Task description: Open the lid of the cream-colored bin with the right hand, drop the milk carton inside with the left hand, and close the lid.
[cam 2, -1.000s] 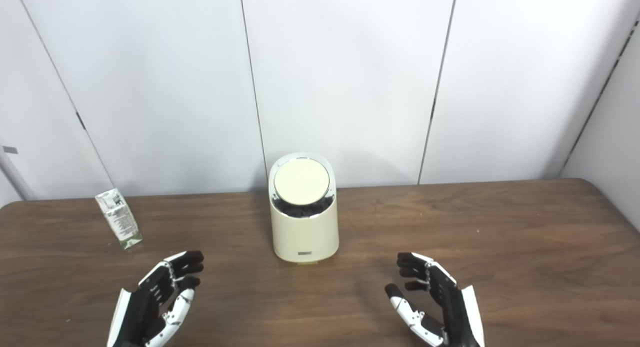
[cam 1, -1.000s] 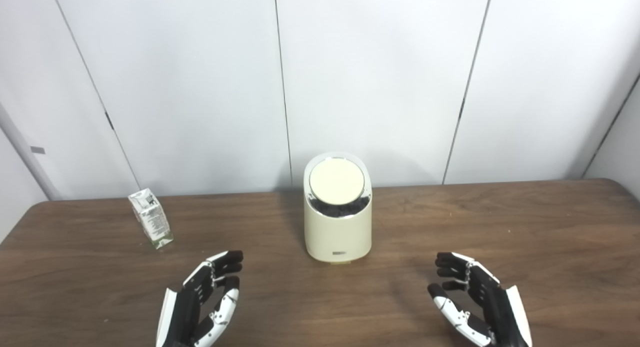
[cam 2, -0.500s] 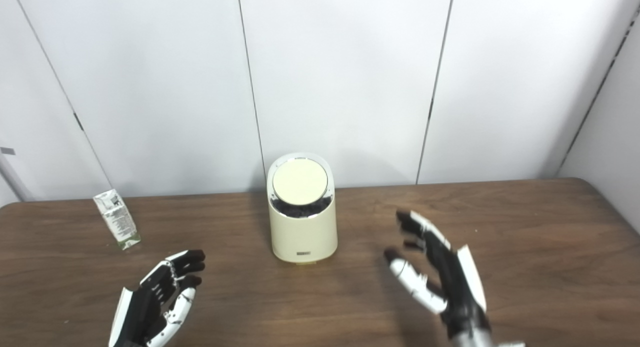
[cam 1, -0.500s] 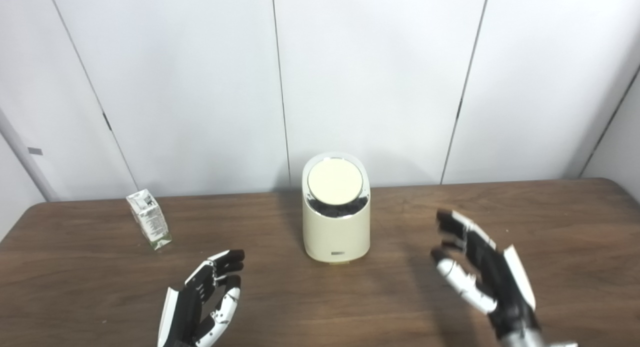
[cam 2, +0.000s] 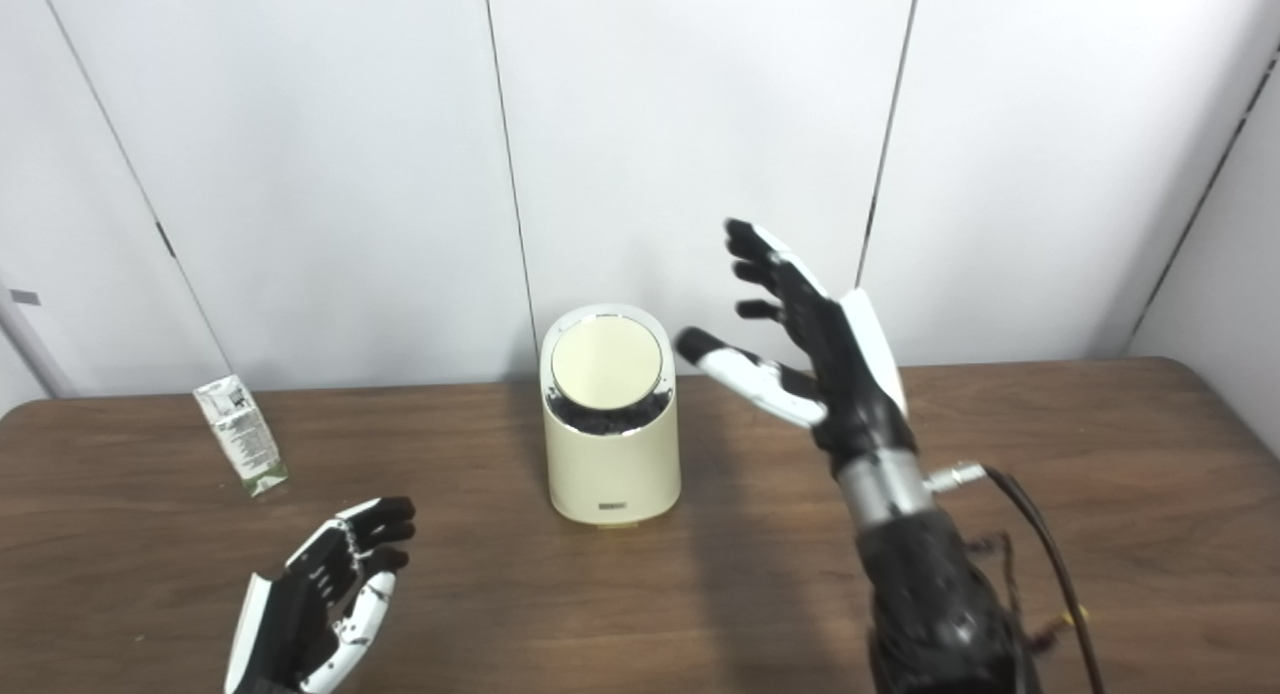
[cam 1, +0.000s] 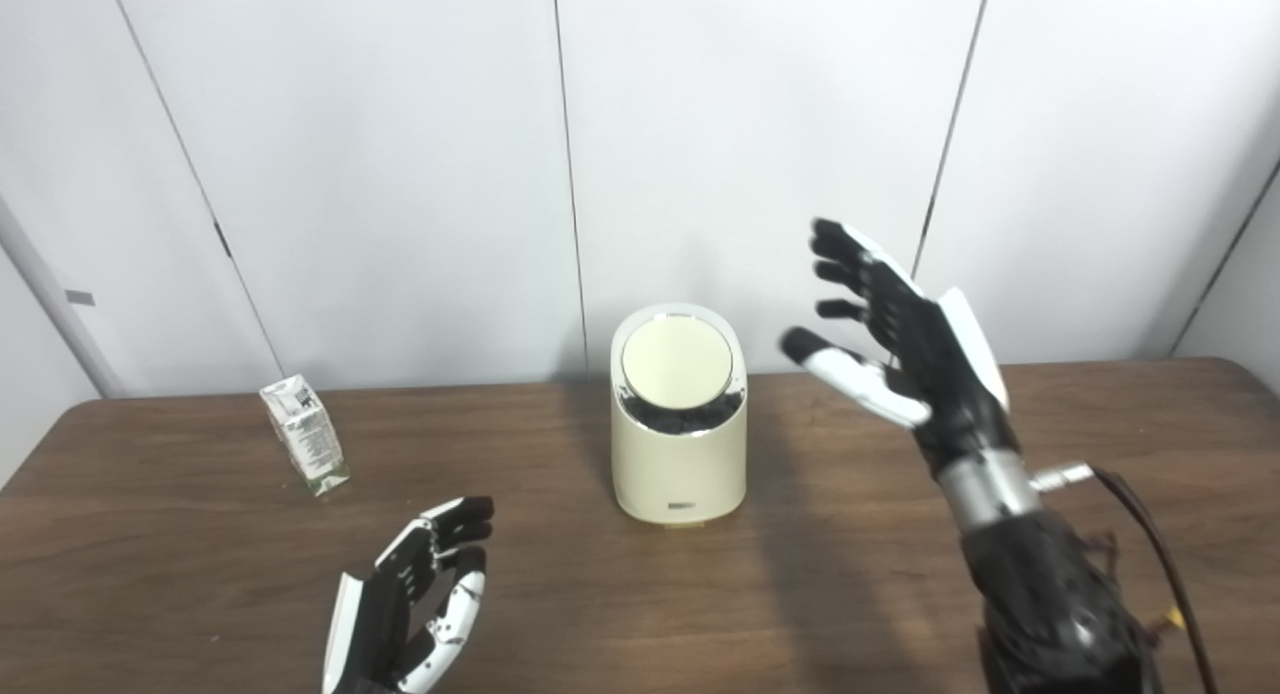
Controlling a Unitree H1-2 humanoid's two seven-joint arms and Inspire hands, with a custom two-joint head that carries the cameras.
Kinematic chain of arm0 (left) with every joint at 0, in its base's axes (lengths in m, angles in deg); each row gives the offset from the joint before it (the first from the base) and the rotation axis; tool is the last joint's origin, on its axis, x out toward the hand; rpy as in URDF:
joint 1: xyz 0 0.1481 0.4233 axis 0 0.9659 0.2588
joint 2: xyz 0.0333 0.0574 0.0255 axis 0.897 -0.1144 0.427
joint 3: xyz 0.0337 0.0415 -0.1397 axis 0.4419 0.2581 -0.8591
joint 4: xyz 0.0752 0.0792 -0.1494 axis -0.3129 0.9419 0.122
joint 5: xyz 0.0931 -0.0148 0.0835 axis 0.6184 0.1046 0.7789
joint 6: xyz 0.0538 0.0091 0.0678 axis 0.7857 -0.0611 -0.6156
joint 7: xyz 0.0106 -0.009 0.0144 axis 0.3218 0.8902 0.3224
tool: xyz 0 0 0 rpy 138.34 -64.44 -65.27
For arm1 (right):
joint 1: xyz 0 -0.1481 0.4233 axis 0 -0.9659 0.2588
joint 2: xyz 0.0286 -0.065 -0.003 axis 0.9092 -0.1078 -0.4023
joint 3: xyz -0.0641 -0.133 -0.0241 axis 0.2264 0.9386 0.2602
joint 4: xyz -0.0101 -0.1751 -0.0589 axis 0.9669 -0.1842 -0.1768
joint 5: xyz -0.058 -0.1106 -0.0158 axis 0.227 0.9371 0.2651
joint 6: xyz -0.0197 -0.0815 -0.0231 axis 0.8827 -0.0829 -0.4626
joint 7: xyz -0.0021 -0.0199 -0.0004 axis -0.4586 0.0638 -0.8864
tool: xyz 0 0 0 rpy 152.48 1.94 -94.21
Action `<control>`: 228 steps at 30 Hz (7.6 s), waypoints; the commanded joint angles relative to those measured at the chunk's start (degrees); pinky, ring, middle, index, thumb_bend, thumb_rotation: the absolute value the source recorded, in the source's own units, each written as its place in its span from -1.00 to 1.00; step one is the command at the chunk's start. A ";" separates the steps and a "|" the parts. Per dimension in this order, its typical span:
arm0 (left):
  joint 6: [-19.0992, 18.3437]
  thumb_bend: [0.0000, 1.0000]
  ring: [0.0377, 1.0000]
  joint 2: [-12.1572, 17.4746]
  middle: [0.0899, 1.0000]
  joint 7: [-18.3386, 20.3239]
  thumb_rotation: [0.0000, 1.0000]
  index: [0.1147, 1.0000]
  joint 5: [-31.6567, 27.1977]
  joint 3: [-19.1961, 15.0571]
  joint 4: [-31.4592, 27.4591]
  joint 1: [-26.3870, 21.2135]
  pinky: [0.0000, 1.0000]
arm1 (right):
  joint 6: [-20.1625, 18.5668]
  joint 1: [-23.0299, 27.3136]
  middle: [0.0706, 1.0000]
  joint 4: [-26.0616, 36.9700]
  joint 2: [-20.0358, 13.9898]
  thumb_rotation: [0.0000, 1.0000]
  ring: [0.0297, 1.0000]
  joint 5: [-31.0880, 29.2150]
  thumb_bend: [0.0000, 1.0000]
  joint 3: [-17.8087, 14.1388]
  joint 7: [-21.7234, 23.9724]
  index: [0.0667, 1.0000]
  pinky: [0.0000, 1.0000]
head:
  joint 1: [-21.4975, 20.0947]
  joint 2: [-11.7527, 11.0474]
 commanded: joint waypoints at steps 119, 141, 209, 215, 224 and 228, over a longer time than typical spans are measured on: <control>1.12 -0.62 0.43 -2.17 0.45 -1.18 -0.32 0.42 1.52 0.68 -2.72 -0.96 0.29 | -3.87 13.79 0.98 -32.28 0.37 -0.93 0.90 15.47 0.75 9.28 -8.21 0.91 0.69 | 0.82 0.21; 2.00 -0.63 0.44 -1.68 0.45 -1.02 -0.31 0.42 1.10 0.92 -1.05 -1.54 0.30 | 2.98 7.63 0.94 -16.58 -2.79 0.99 0.87 8.61 1.00 5.57 -4.15 0.91 0.64 | 0.32 -0.87; -4.00 0.50 0.24 9.47 0.34 -6.16 -0.81 0.42 -7.02 -18.36 -1.51 -4.88 0.10 | 30.43 -28.01 0.33 -10.62 1.24 -0.72 0.32 -2.21 -0.46 -7.61 -13.19 0.27 0.17 | 6.08 -2.77; -9.86 0.53 0.39 10.81 0.53 -7.05 -0.61 0.66 -5.03 -18.52 -1.22 -7.32 0.21 | 31.35 -28.30 0.33 -11.46 -0.98 -0.91 0.32 -2.75 -0.48 -9.13 -12.90 0.27 0.16 | 9.84 -2.73; -9.73 0.81 0.45 10.73 0.57 -10.05 -0.44 0.77 -3.42 -19.09 4.78 -10.50 0.25 | 33.63 -28.53 0.38 -14.60 -3.75 -0.95 0.37 -6.87 -0.50 -10.87 -11.77 0.32 0.21 | 17.57 -4.92; -11.98 0.90 0.54 12.00 0.68 -9.28 -0.34 0.90 -1.02 -17.27 5.82 -11.66 0.34 | 33.89 -28.21 0.38 -16.22 -4.92 -0.88 0.38 -7.62 -0.51 -11.60 -11.43 0.33 0.21 | 21.12 -6.09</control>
